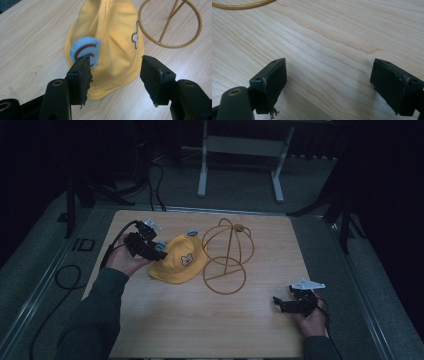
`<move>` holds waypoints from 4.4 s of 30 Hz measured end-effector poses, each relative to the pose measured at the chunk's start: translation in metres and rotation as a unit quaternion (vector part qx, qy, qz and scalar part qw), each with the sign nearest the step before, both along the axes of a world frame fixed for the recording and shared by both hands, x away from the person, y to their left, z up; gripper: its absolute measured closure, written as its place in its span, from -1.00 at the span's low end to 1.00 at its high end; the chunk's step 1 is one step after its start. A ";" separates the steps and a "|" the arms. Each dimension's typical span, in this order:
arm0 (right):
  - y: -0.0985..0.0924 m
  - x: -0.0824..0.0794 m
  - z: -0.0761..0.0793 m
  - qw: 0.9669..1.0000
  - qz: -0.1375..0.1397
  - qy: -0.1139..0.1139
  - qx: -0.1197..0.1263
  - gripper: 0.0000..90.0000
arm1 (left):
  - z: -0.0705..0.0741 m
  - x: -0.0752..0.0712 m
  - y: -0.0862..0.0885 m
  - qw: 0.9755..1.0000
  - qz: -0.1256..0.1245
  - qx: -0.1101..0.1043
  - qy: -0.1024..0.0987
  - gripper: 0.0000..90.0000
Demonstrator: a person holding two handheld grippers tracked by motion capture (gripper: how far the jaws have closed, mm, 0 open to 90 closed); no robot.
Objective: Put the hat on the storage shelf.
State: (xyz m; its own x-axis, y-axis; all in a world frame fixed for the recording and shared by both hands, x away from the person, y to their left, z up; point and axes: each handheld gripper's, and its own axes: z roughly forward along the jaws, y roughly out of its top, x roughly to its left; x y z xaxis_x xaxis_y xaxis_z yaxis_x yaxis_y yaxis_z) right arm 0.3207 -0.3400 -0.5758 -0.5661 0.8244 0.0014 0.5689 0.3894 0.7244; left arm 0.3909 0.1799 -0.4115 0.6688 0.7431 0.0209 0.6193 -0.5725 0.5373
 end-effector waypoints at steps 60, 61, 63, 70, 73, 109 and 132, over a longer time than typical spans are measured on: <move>0.000 0.000 0.000 1.000 0.001 0.000 0.000 -0.70 | -0.029 0.094 -0.066 0.992 -0.034 0.084 0.091 0.83; 0.000 0.000 0.000 1.000 0.001 0.000 0.000 -0.70 | -0.029 0.092 -0.066 0.992 -0.037 0.085 0.090 0.83; 0.000 0.000 0.000 1.000 0.001 0.000 0.000 -0.70 | -0.027 0.091 -0.065 0.992 -0.039 0.087 0.087 0.84; 0.000 0.000 0.000 1.000 0.001 0.000 0.000 -0.70 | -0.017 0.084 -0.056 0.994 -0.041 0.062 0.086 0.85; 0.000 0.000 0.000 1.000 0.001 0.000 0.000 -0.70 | -0.007 0.079 -0.053 0.994 -0.048 0.051 0.079 0.84; 0.000 -0.001 0.000 1.000 0.001 0.000 0.000 -0.70 | 0.034 0.040 -0.040 0.997 -0.071 0.024 0.035 0.82; 0.000 -0.001 0.000 1.000 0.001 -0.001 0.000 -0.70 | 0.065 0.021 -0.030 0.996 -0.084 0.016 0.002 0.81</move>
State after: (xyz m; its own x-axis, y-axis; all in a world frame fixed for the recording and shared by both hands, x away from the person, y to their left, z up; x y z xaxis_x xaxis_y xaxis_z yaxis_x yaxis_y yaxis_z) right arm 0.3202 -0.3401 -0.5758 -0.5677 0.8232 0.0006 0.5664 0.3901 0.7260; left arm 0.4120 0.1497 -0.3469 0.7838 0.6197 0.0405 0.5151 -0.6851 0.5150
